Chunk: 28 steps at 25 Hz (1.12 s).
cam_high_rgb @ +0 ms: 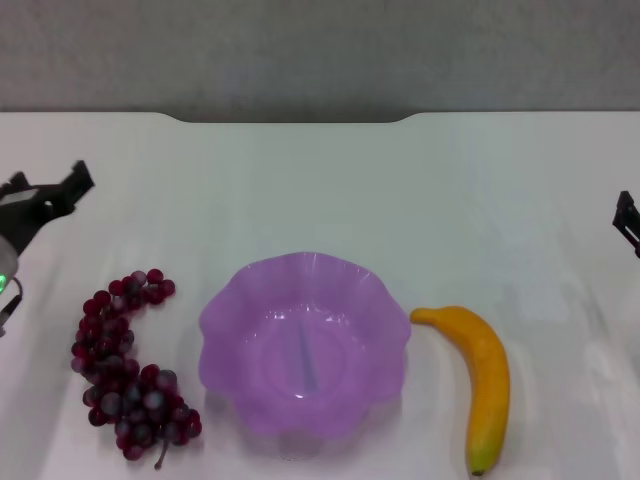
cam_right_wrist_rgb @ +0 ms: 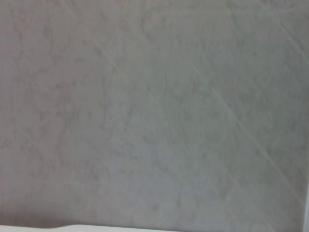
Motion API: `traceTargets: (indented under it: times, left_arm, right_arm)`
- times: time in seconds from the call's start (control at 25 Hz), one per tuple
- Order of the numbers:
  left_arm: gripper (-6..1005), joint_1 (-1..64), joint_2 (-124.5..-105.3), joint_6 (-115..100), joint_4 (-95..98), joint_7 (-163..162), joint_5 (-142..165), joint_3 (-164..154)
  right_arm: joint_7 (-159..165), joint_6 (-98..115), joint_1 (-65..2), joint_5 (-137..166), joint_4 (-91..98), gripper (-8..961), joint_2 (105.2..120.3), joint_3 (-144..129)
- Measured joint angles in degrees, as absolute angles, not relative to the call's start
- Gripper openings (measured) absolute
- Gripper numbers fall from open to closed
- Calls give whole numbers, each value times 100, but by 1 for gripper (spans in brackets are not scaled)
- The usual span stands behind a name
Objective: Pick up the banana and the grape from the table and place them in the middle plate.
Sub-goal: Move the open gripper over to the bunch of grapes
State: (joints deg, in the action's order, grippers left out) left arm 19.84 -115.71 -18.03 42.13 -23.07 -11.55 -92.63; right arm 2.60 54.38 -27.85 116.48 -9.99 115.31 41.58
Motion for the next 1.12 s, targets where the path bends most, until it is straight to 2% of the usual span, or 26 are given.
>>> traceTargets:
  times: [0.32, 0.72, 1.12]
  left_arm:
    - [882, 1893, -11613, 1896, 6270, -1720, -1198, -9244]
    - [884, 1962, -11623, 4913, 8267, -613, -1649, -8456]
    - [884, 2399, -11628, 7016, 8597, 268, -1608, -7488]
  right_arm:
    - [262, 5424, -2771, 11652, -1014, 891, 11531, 4157]
    - [264, 5400, -2774, 11655, -1012, 891, 11531, 4157]
    - [270, 5407, -2743, 11639, -990, 891, 11531, 4190]
